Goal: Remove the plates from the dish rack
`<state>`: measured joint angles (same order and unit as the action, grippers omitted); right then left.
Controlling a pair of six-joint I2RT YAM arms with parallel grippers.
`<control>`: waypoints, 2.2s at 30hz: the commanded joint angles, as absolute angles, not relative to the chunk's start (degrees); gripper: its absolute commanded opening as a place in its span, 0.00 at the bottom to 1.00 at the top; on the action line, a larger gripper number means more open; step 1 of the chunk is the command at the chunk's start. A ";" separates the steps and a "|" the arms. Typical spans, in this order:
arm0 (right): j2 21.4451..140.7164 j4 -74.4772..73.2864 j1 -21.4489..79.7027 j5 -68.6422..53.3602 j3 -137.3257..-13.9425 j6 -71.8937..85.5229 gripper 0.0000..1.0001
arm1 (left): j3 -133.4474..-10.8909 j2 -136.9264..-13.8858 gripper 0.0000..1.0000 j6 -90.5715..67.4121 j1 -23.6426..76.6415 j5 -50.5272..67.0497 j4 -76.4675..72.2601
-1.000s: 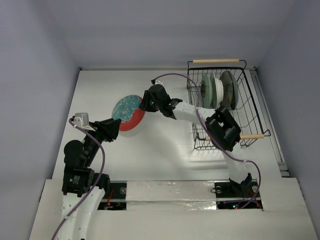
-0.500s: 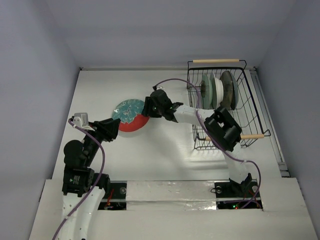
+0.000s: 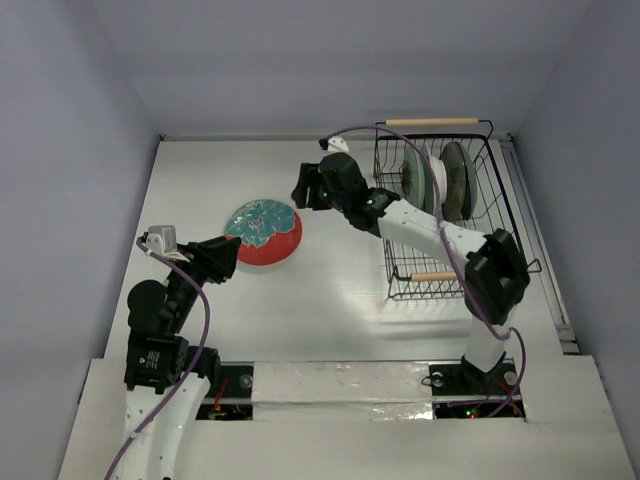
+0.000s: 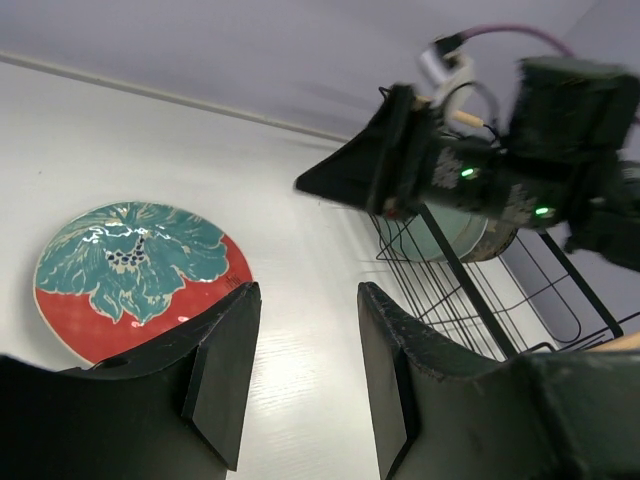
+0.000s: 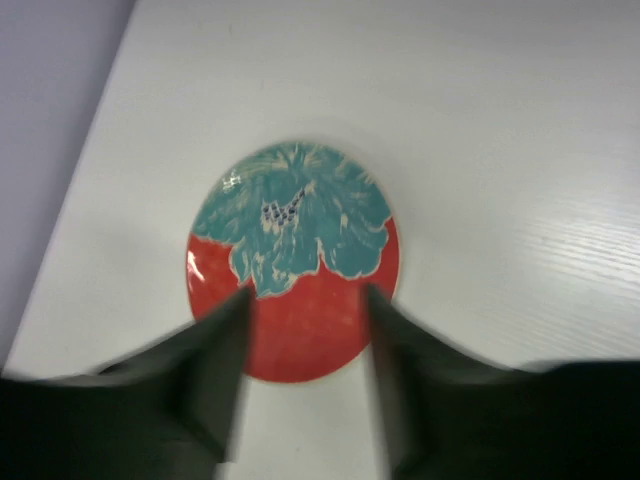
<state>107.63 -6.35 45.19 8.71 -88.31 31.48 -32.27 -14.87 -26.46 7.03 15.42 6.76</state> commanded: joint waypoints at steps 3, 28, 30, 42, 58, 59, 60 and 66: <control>94.41 -10.62 45.44 23.53 -85.87 22.35 0.23 | -33.31 -14.59 0.41 -26.63 6.86 15.82 4.57; 91.04 -25.49 26.10 37.53 -83.14 11.34 0.40 | -33.22 -14.85 0.41 -26.63 6.86 16.61 4.13; 92.28 -25.49 24.70 37.53 -84.02 11.16 0.40 | -33.22 -14.85 0.41 -26.63 6.86 16.70 4.13; 100.64 -24.08 23.03 39.99 -87.19 9.58 0.24 | -33.22 -14.77 0.41 -26.72 6.86 16.61 4.13; 93.69 -28.29 23.55 47.99 -98.16 1.67 0.00 | -33.05 -14.33 0.41 -26.89 6.86 16.70 3.96; 93.17 -28.74 23.55 47.90 -98.61 1.67 0.00 | -33.05 -14.33 0.41 -26.89 6.86 16.70 4.04; 92.56 -28.83 24.08 46.94 -98.79 1.93 0.00 | -32.96 -14.33 0.41 -26.89 6.86 16.61 3.96; 85.88 -28.13 24.61 40.45 -97.12 4.57 0.00 | -33.13 -14.50 0.41 -26.89 6.86 16.61 4.13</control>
